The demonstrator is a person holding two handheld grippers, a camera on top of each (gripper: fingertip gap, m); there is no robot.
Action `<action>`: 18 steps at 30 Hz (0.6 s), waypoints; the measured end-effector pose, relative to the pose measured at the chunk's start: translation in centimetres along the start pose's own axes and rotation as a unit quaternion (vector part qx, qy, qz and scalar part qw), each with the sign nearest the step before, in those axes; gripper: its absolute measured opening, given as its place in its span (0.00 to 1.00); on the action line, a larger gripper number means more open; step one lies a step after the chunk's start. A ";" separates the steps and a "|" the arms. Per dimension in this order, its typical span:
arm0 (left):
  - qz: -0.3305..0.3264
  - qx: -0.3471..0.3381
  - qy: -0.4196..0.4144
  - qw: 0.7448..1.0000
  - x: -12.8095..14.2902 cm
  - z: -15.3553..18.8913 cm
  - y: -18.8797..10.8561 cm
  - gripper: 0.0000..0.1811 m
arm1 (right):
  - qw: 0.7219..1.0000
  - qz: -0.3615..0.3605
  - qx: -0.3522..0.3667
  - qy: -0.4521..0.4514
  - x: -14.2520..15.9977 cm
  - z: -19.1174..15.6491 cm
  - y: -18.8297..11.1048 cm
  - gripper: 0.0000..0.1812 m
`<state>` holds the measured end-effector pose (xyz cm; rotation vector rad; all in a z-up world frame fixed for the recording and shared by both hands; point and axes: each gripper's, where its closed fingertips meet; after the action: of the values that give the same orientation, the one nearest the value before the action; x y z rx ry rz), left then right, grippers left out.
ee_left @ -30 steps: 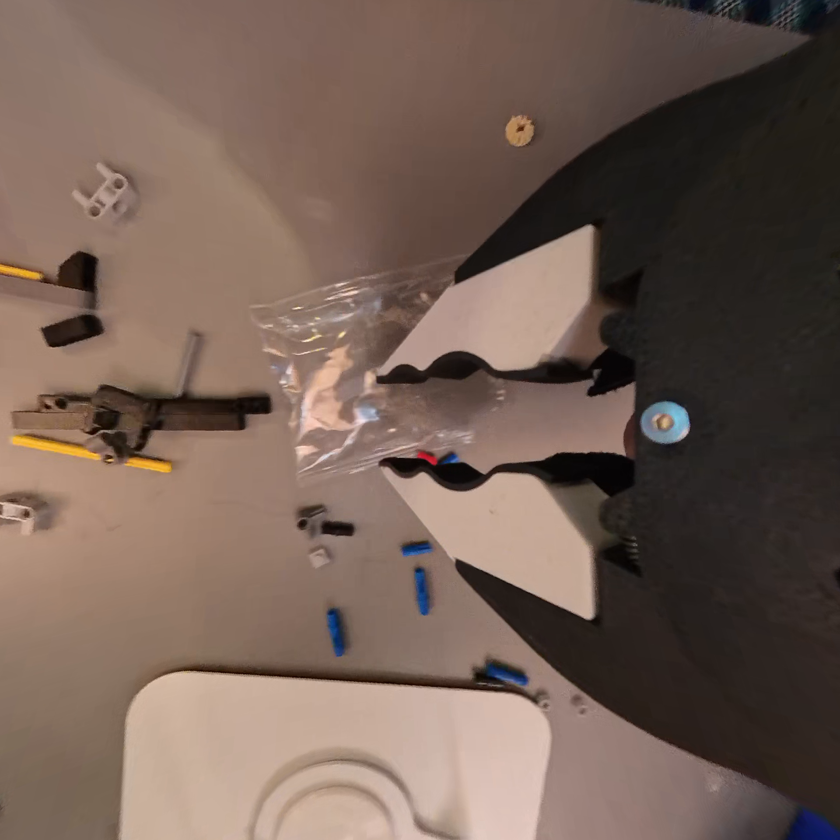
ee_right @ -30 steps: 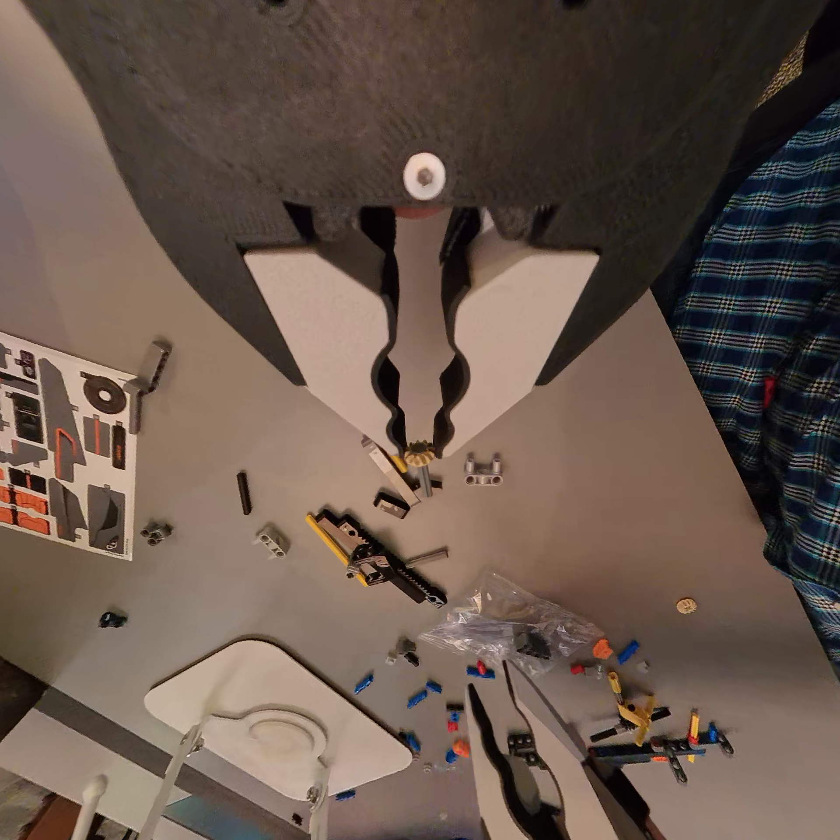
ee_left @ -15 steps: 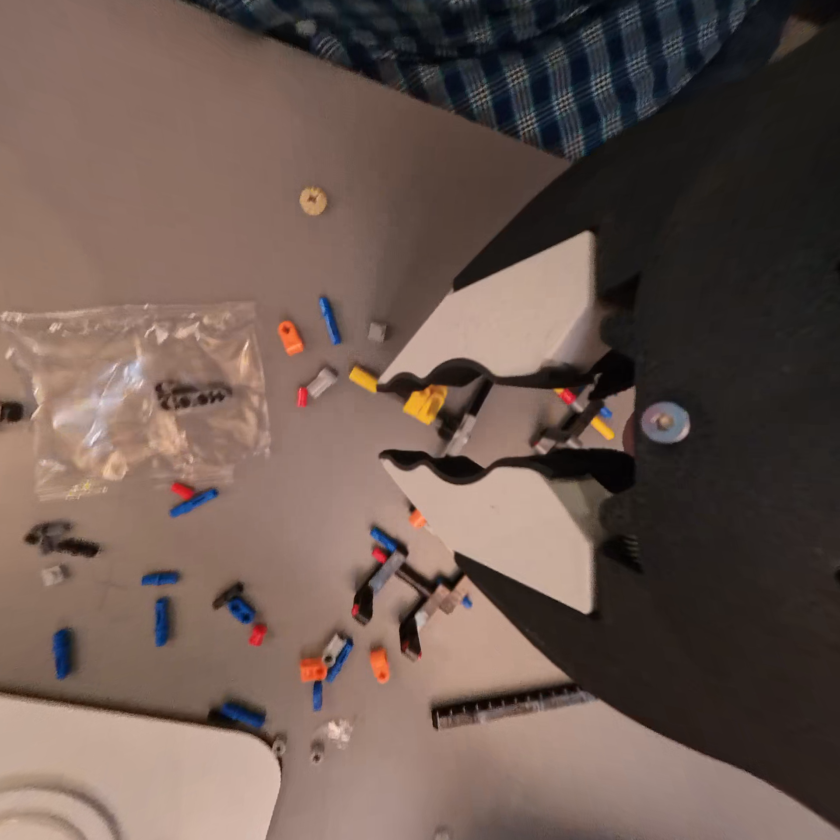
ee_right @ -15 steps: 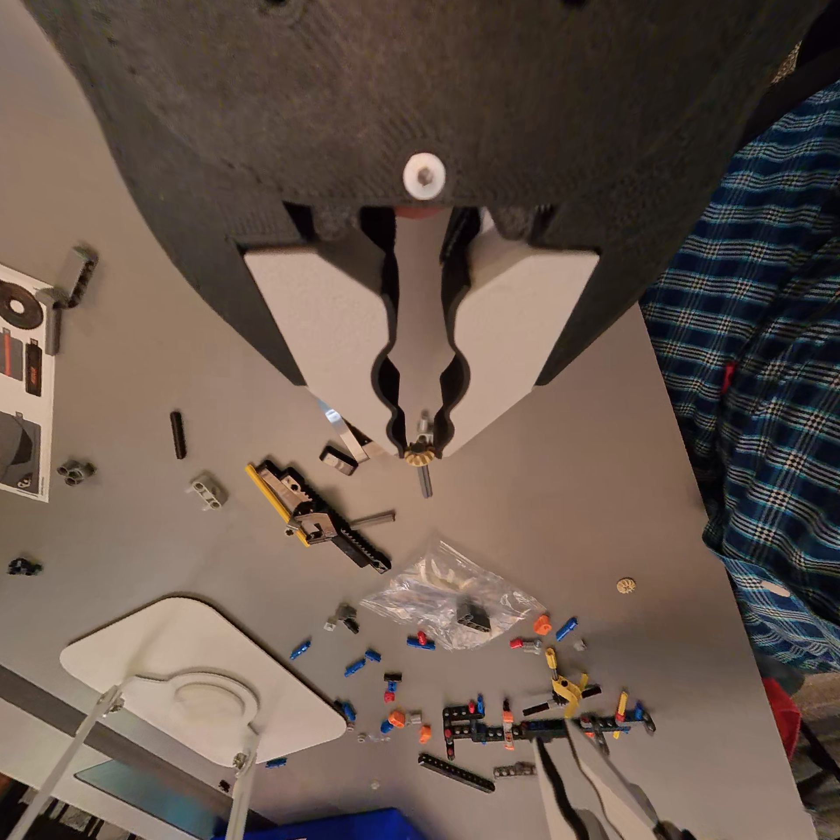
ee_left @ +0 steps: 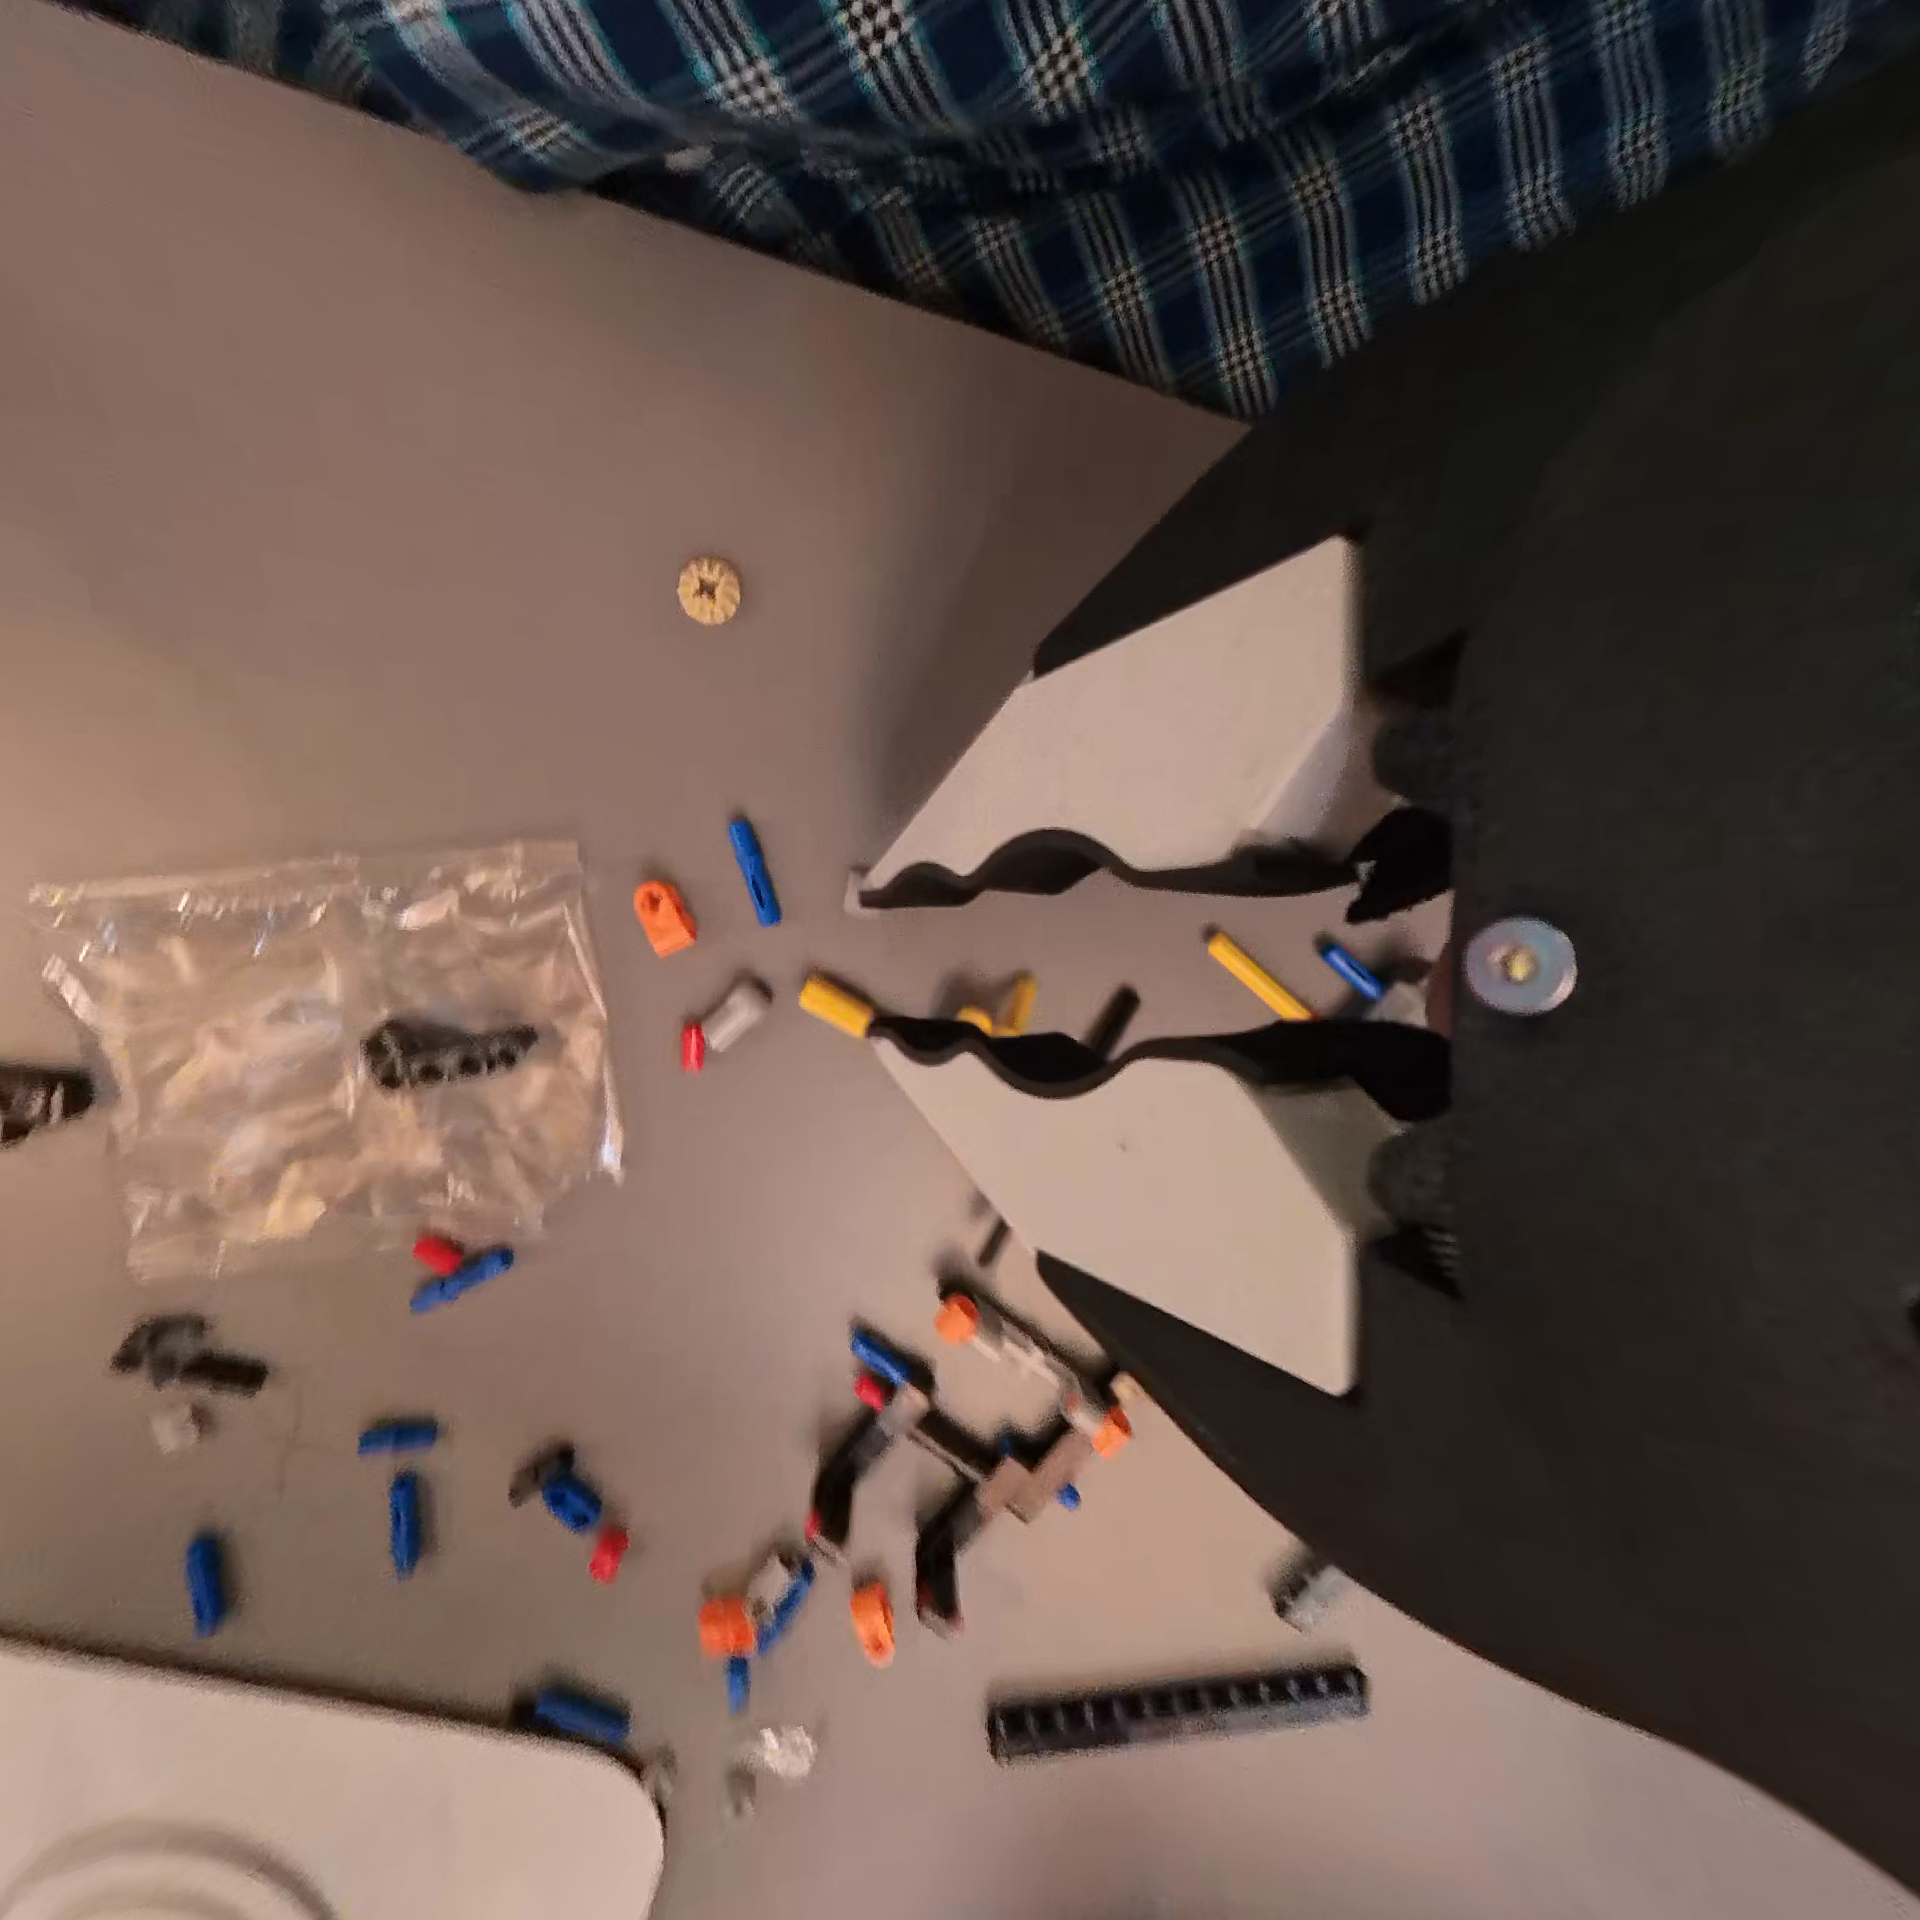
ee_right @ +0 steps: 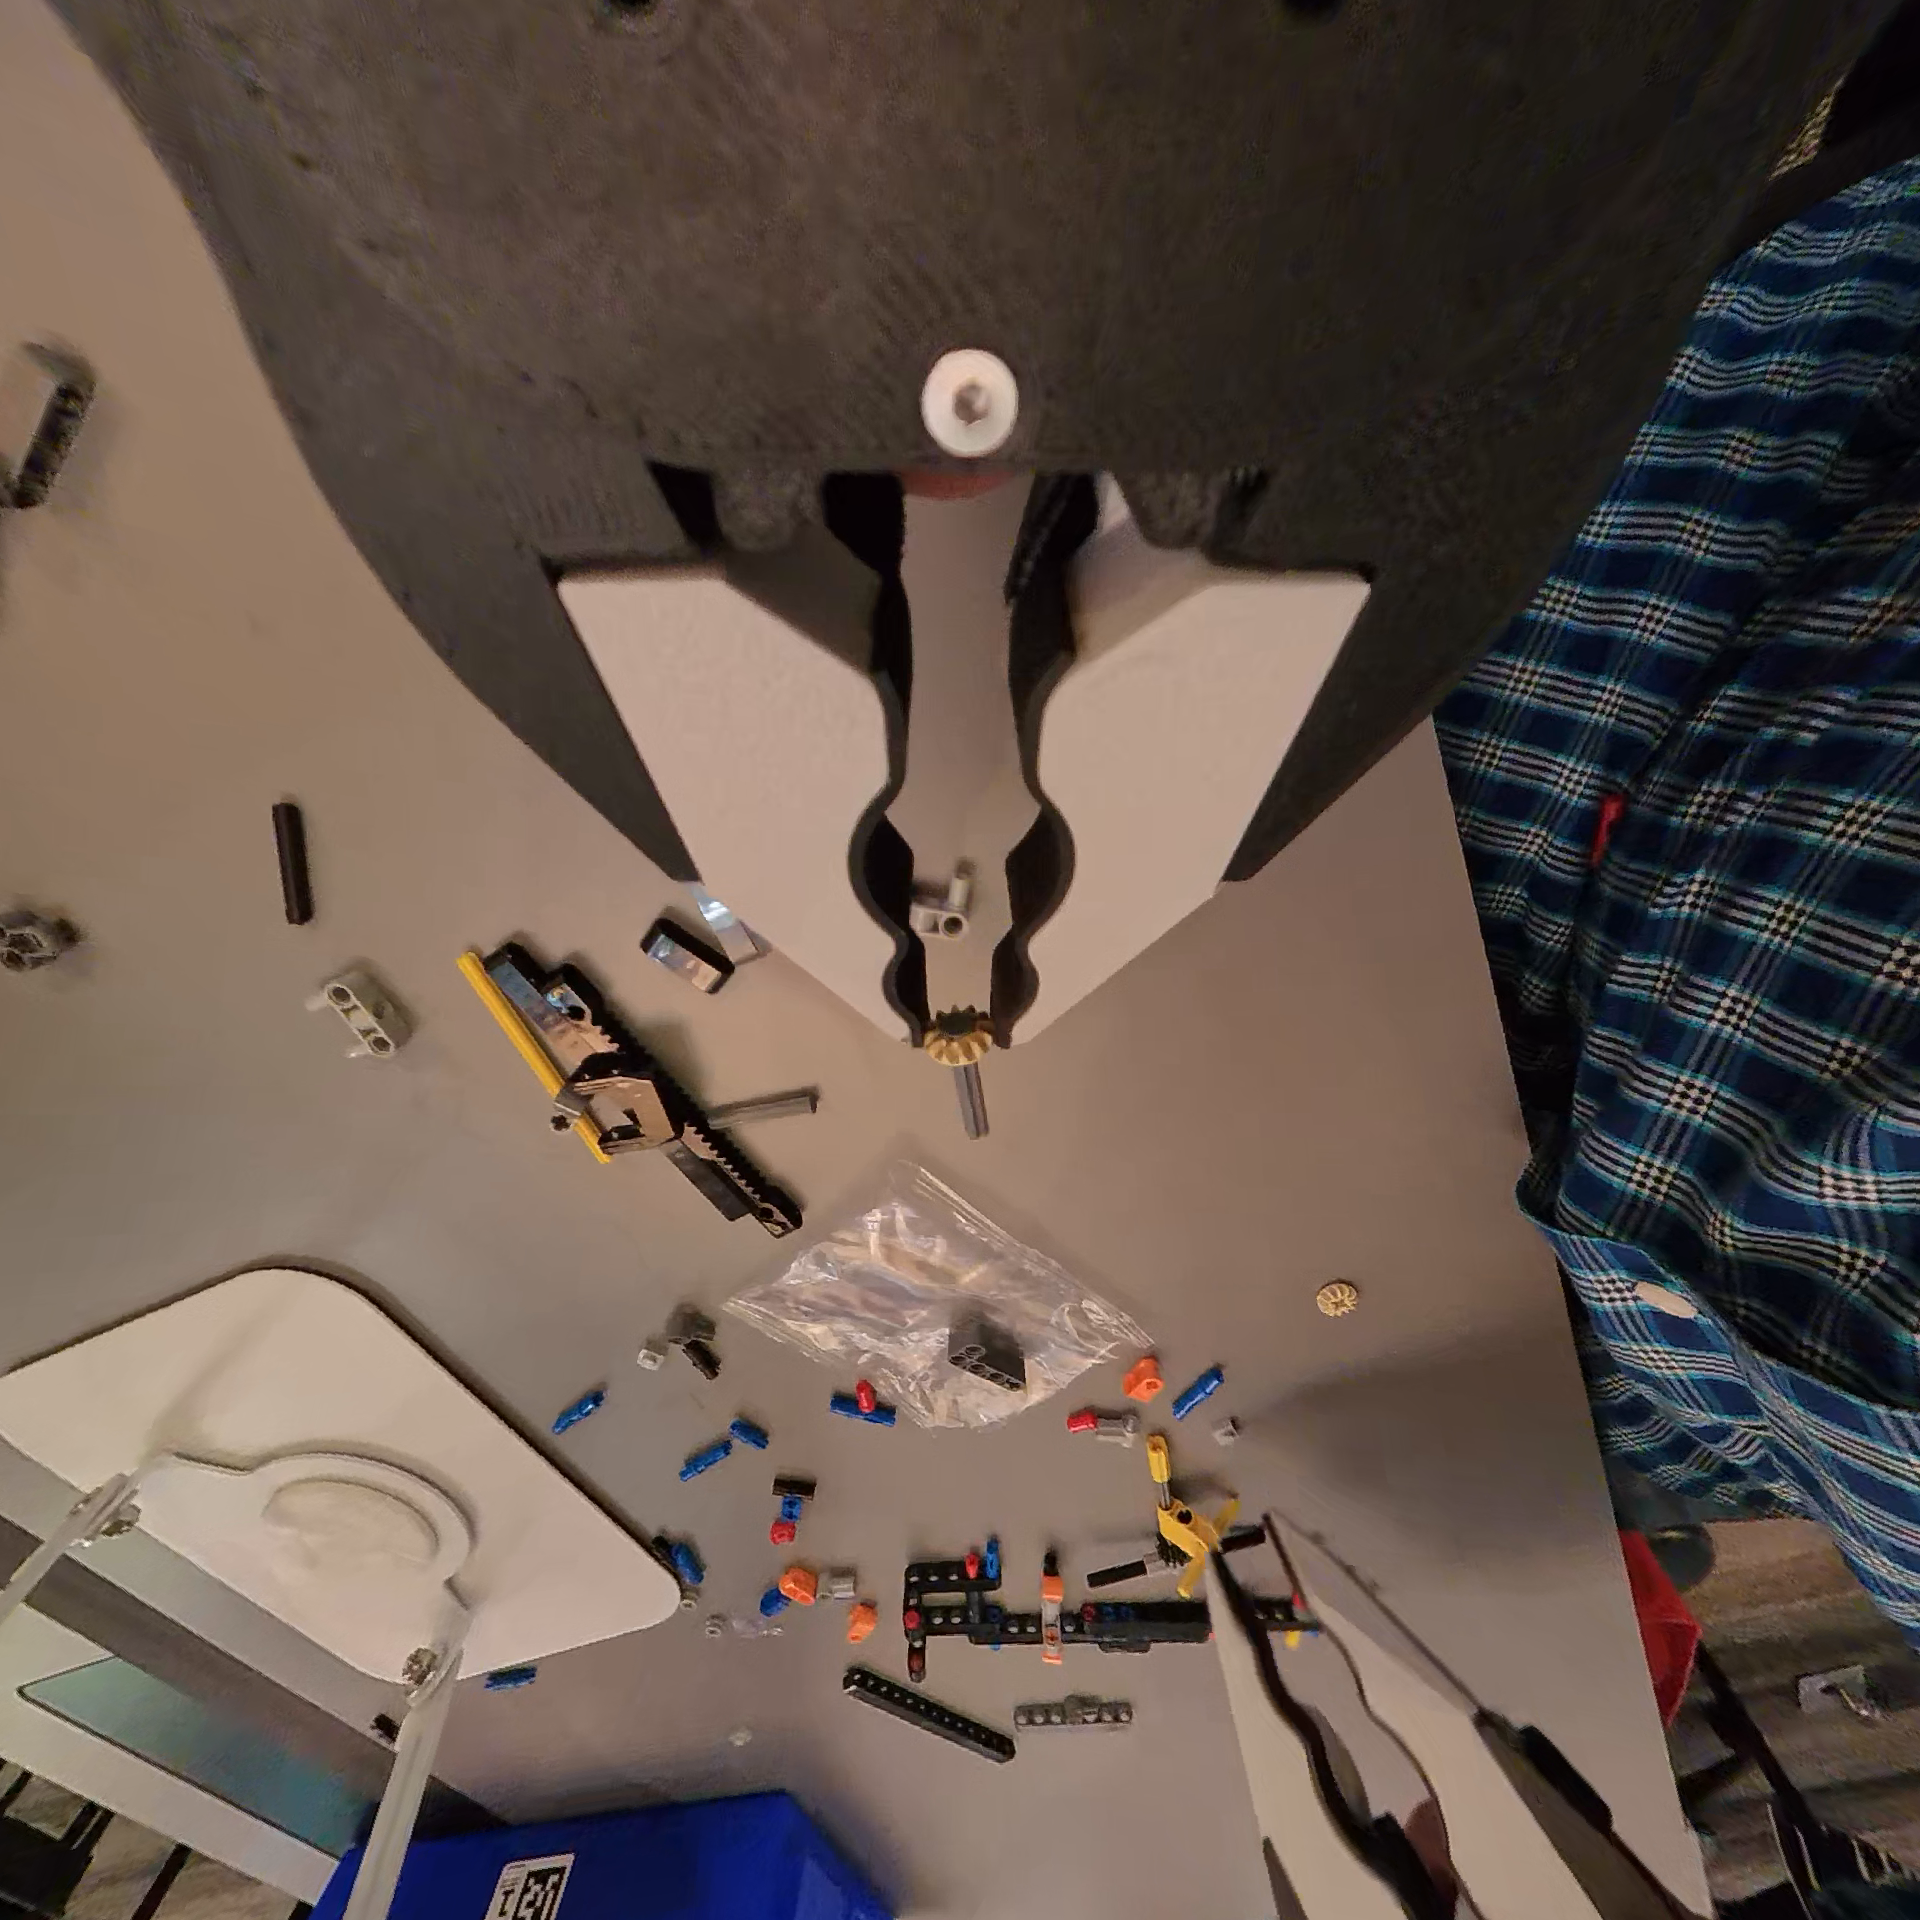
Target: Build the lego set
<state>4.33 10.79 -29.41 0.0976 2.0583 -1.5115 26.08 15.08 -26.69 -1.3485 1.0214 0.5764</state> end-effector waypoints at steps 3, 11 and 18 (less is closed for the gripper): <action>0.015 -0.053 -0.036 0.998 0.9 -3.4 -1.8 0.12 | 1.000 0.009 -0.008 0.013 0.1 0.0 0.2 0.05; 0.030 -0.143 -0.103 0.984 4.4 -12.3 -3.8 0.16 | 0.999 0.026 -0.017 0.043 0.3 0.3 0.3 0.05; 0.043 -0.149 -0.094 0.983 2.8 -15.5 -1.0 0.18 | 0.998 0.030 -0.021 0.056 0.9 0.5 0.7 0.05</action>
<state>-4.61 23.51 -26.96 -0.0696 2.0734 -1.1020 26.08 15.48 -27.87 -1.4045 1.1493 0.5740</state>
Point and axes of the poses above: each gripper's, where its closed fingertips meet, y out along the fingers, x out of its underside, z = x × y across the jaws, and after that the axes turned 6 degrees about y, right-handed
